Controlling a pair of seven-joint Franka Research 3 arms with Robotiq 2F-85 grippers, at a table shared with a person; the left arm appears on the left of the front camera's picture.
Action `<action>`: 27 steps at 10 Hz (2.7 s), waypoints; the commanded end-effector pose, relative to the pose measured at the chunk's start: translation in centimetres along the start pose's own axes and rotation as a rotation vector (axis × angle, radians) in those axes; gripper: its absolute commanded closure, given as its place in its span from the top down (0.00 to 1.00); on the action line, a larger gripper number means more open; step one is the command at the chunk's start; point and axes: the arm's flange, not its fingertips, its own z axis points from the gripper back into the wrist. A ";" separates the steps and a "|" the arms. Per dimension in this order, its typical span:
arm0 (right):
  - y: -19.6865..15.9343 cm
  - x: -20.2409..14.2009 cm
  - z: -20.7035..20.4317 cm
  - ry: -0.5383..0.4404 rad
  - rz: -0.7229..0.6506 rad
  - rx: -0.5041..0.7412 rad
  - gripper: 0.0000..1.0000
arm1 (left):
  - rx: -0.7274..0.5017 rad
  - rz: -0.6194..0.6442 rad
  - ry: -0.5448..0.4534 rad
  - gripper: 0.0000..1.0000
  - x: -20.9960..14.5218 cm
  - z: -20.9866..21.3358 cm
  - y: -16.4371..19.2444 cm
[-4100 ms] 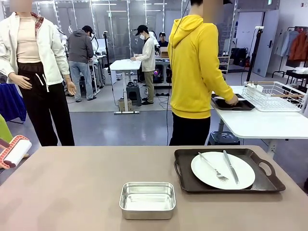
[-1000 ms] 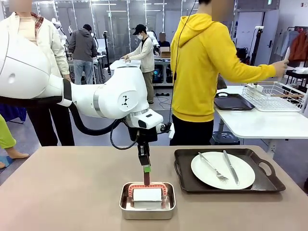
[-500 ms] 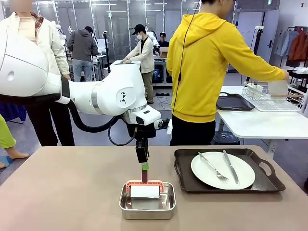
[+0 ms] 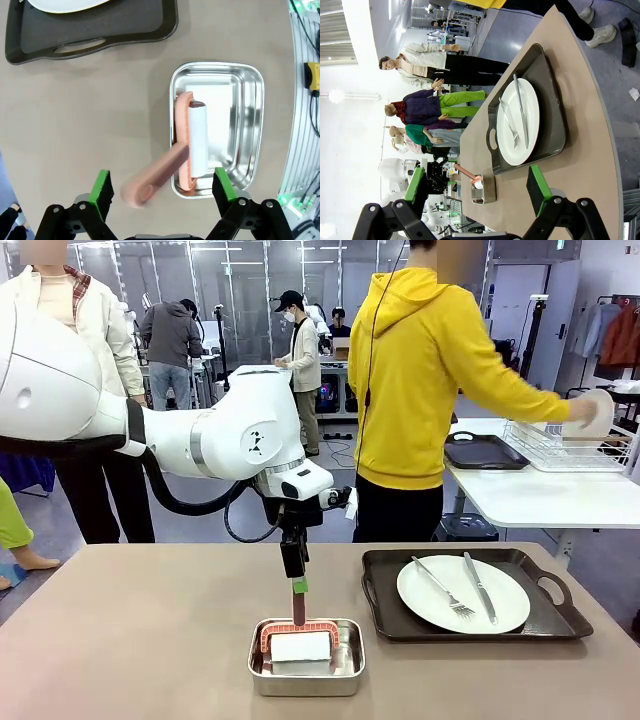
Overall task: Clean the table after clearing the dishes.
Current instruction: Place the Lint Roller back on top of the Airtight Container, then when the right (or left) Handle tray is removed, use the right hand (or left hand) to clean the right (or left) side of the table with the Lint Roller.
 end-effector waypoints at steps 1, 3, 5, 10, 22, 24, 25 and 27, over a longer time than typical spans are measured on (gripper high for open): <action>0.3 -0.1 0.2 -0.004 0.009 0.013 1.00 | -0.018 -0.013 0.006 1.00 -0.1 0.3 0.3; 0.3 -0.1 0.2 -0.004 0.009 0.013 1.00 | 0.001 -0.010 0.008 1.00 -0.2 0.5 0.5; 0.3 -0.1 0.2 -0.004 0.009 0.013 1.00 | 0.001 0.002 0.000 1.00 -0.1 0.1 0.1; 0.3 -0.1 0.2 -0.004 0.009 0.013 1.00 | 0.001 0.002 0.000 1.00 -0.1 0.1 0.1; 0.3 -0.1 0.2 -0.004 0.009 0.013 1.00 | -0.531 1.152 -1.056 1.00 -35.6 8.0 -3.0; 0.3 -0.1 0.2 -0.004 0.009 0.013 1.00 | -0.511 1.307 -1.234 1.00 -46.7 7.9 -6.9; 0.3 -0.1 0.2 -0.004 0.009 0.013 1.00 | -0.481 1.335 -1.293 1.00 -51.6 7.4 -9.0; 0.3 -0.1 0.2 -0.004 0.009 0.013 1.00 | -0.403 1.356 -1.507 1.00 -58.2 7.0 -12.9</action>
